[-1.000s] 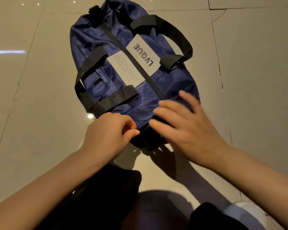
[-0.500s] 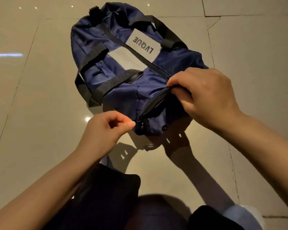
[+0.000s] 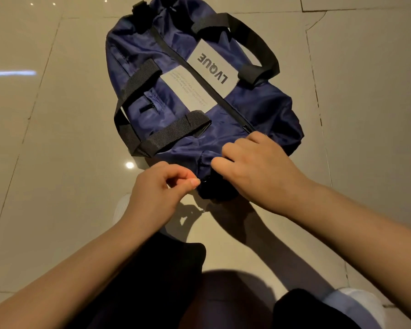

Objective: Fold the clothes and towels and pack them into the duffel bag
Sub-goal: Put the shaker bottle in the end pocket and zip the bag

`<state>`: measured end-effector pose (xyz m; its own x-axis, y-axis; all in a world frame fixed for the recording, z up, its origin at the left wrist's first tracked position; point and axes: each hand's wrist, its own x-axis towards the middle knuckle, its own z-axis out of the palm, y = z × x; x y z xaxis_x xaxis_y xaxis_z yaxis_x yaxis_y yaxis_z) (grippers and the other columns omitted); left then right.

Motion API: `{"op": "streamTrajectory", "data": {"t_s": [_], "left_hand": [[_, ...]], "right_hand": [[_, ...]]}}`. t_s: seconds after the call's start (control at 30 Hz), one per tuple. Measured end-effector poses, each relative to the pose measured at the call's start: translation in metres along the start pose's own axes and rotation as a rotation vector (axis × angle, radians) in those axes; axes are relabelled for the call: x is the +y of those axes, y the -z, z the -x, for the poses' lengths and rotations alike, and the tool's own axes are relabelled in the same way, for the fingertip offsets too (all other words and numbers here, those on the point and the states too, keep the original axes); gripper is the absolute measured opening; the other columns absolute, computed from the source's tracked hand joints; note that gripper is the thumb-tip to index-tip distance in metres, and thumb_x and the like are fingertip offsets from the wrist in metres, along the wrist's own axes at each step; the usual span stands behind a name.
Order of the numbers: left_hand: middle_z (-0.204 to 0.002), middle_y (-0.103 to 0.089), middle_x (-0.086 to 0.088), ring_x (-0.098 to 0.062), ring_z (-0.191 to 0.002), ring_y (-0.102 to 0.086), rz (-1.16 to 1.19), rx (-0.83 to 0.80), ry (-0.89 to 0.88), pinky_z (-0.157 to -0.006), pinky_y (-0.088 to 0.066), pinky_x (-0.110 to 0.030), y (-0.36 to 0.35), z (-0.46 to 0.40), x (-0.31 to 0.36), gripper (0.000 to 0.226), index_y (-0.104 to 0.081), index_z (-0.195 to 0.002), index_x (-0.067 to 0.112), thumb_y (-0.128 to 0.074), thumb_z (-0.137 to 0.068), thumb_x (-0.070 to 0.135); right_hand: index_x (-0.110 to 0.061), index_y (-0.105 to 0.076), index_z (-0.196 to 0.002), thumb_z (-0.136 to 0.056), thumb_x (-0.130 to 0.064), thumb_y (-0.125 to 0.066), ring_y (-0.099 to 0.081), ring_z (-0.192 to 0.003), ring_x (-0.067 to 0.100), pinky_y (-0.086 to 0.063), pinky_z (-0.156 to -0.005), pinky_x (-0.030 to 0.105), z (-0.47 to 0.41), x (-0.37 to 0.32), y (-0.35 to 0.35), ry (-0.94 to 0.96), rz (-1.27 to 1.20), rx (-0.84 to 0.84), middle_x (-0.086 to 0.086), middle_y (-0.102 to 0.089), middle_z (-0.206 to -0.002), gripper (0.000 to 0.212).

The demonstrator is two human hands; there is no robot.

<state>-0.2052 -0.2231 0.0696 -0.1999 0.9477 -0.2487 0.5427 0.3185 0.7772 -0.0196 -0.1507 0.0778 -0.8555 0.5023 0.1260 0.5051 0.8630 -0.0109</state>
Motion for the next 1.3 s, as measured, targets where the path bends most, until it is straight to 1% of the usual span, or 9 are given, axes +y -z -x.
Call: {"op": "streamTrajectory", "data": {"t_s": [0.1, 0.23, 0.4, 0.6, 0.87, 1.0, 1.07, 1.2, 1.3], "left_hand": [[-0.071, -0.067, 0.003, -0.005, -0.066, -0.058, 0.098, -0.025, 0.054, -0.067, -0.047, -0.017, -0.001, -0.002, -0.003, 0.017, -0.069, -0.068, 0.035, -0.075, -0.080, 0.023], [-0.065, -0.064, 0.004, -0.003, -0.062, -0.054, 0.248, -0.056, 0.100, -0.065, -0.044, -0.018, -0.006, 0.000, 0.000, 0.012, -0.072, -0.069, 0.026, -0.075, -0.080, 0.020], [-0.066, -0.064, 0.014, -0.001, -0.064, -0.055, 0.303, 0.011, 0.052, -0.068, -0.045, -0.019, -0.011, -0.011, 0.004, 0.016, -0.071, -0.069, 0.025, -0.071, -0.084, 0.020], [-0.074, -0.067, 0.008, -0.005, -0.063, -0.057, 0.101, -0.001, 0.104, -0.057, -0.043, -0.010, -0.022, -0.017, -0.028, 0.018, -0.066, -0.069, 0.030, -0.070, -0.086, 0.023], [-0.078, -0.066, 0.005, 0.001, -0.072, -0.061, 0.072, 0.017, 0.042, -0.062, -0.043, -0.009, -0.014, -0.003, -0.042, 0.006, -0.066, -0.082, 0.020, -0.069, -0.087, 0.021], [-0.082, -0.065, 0.012, -0.005, -0.075, -0.059, -0.020, 0.116, -0.221, -0.063, -0.042, -0.010, -0.002, -0.010, -0.027, 0.012, -0.062, -0.080, 0.034, -0.068, -0.087, 0.025], [-0.084, -0.064, 0.010, -0.006, -0.076, -0.058, -0.088, 0.117, -0.337, -0.064, -0.042, -0.010, -0.002, -0.017, -0.020, 0.003, -0.066, -0.084, 0.026, -0.064, -0.086, 0.025], [-0.090, -0.064, 0.003, -0.012, -0.079, -0.055, -0.247, 0.170, -0.471, -0.069, -0.043, -0.022, 0.004, -0.030, -0.013, 0.012, -0.069, -0.092, 0.013, -0.060, -0.089, 0.021], [-0.101, -0.065, -0.008, -0.027, -0.091, -0.056, -0.486, 0.194, -0.591, -0.077, -0.042, -0.037, 0.024, -0.063, -0.020, 0.022, -0.066, -0.104, 0.010, -0.055, -0.087, 0.018]], "right_hand": [[-0.011, -0.064, -0.080, -0.080, -0.009, -0.051, -0.050, -0.053, 0.029, -0.033, -0.056, 0.033, -0.004, 0.010, 0.007, -0.089, -0.055, 0.072, 0.008, -0.053, -0.064, 0.013], [-0.016, -0.070, -0.099, -0.089, -0.024, -0.053, -0.063, -0.086, 0.027, -0.051, -0.071, 0.042, -0.023, 0.039, 0.058, -0.338, -0.272, 0.341, 0.007, -0.068, -0.094, 0.021], [-0.021, -0.070, -0.104, -0.091, -0.030, -0.058, -0.060, -0.097, 0.006, -0.051, -0.081, 0.020, -0.032, 0.055, 0.086, -0.505, -0.436, 0.517, -0.012, -0.063, -0.100, 0.020], [-0.022, -0.071, -0.099, -0.086, -0.025, -0.062, -0.063, -0.086, 0.017, -0.053, -0.071, 0.043, -0.017, 0.034, 0.059, -0.442, -0.439, 0.344, -0.002, -0.068, -0.093, 0.016], [-0.024, -0.064, -0.086, -0.079, -0.014, -0.063, -0.056, -0.069, 0.020, -0.034, -0.069, 0.035, 0.031, 0.041, 0.053, -0.245, -0.413, -0.021, -0.006, -0.058, -0.080, 0.013], [-0.033, -0.056, -0.078, -0.065, 0.007, -0.068, -0.057, -0.071, 0.020, -0.028, -0.077, 0.033, 0.080, 0.069, 0.053, -0.446, -0.217, -0.355, -0.011, -0.056, -0.079, 0.043], [-0.035, -0.050, -0.074, -0.074, -0.002, -0.060, -0.054, -0.075, 0.015, -0.022, -0.078, 0.029, 0.093, 0.079, 0.052, -0.570, -0.062, -0.569, -0.013, -0.054, -0.082, 0.034], [-0.026, -0.052, -0.083, -0.078, -0.031, -0.064, -0.058, -0.074, 0.024, -0.030, -0.074, 0.035, 0.100, 0.065, 0.046, -0.610, 0.029, -0.367, -0.005, -0.055, -0.079, 0.014], [-0.024, -0.058, -0.094, -0.085, -0.060, -0.048, -0.060, -0.079, 0.025, -0.038, -0.077, 0.040, 0.084, 0.046, 0.030, -0.628, -0.008, -0.280, -0.002, -0.063, -0.085, 0.038]]}}
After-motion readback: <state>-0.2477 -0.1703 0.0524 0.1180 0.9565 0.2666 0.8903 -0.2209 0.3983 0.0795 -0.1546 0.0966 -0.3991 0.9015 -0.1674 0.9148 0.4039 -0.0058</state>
